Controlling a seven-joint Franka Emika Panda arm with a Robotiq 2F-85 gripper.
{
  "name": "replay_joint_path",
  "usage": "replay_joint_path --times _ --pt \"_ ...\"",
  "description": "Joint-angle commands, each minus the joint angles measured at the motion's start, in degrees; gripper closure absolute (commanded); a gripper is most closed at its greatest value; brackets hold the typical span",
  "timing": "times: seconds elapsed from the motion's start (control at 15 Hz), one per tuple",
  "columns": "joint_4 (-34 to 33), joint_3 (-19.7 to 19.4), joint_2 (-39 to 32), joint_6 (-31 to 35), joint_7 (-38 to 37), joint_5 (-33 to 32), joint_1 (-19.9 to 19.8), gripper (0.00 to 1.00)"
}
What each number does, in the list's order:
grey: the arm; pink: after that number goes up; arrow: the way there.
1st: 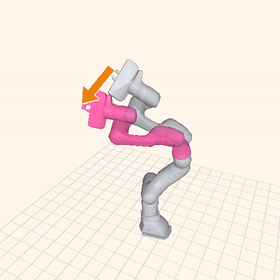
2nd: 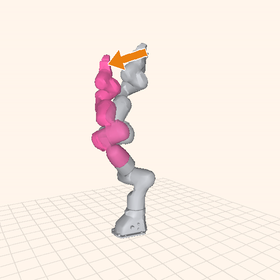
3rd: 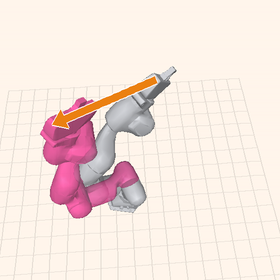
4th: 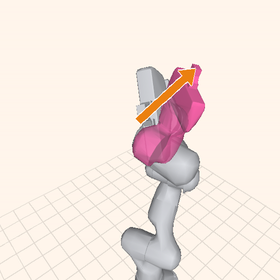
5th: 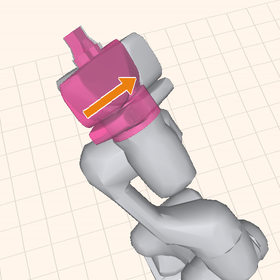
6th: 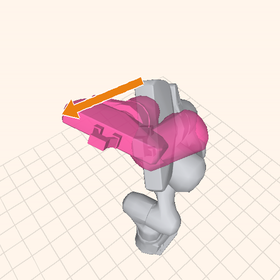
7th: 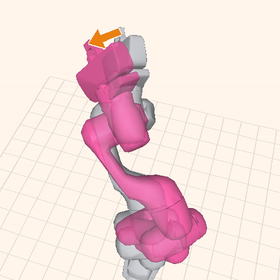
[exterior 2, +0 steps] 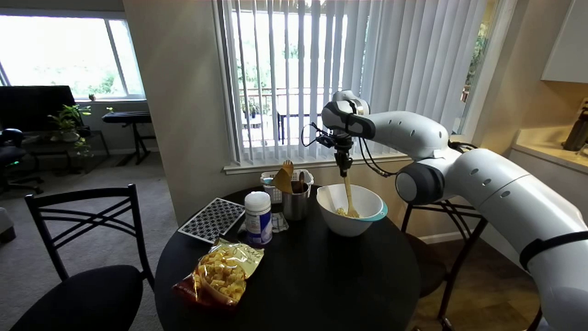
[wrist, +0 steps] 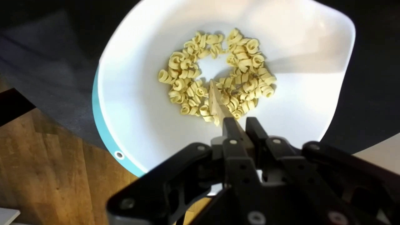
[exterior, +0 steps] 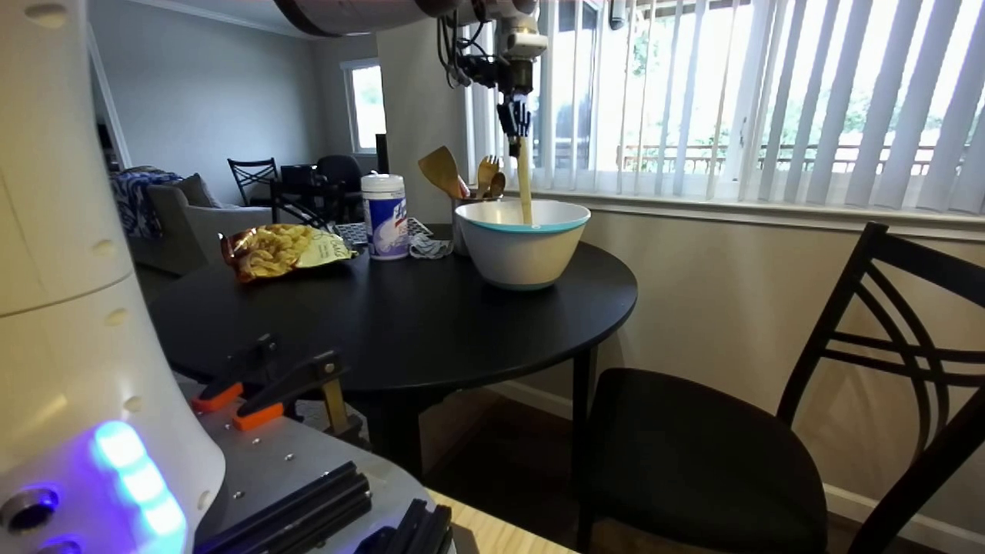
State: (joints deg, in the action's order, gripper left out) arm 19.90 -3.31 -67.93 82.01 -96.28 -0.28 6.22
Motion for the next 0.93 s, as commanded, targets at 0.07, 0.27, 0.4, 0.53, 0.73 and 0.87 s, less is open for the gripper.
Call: replay_joint_path --times 0.07,0.27,0.4,0.53,0.73,0.87 --pt "0.74 -0.01 1.45 3.85 2.34 -1.21 2.96 0.97" --pt "0.78 0.57 1.52 4.94 4.85 -1.10 5.03 0.97" --pt "0.82 1.26 1.48 4.94 5.83 -0.34 5.83 0.97" --pt "0.83 1.76 1.64 4.38 6.28 0.22 6.10 0.97" --pt "1.41 1.20 2.48 0.77 2.61 0.35 5.64 0.97" --pt "1.50 0.95 2.68 -1.17 0.93 0.29 5.15 0.97"
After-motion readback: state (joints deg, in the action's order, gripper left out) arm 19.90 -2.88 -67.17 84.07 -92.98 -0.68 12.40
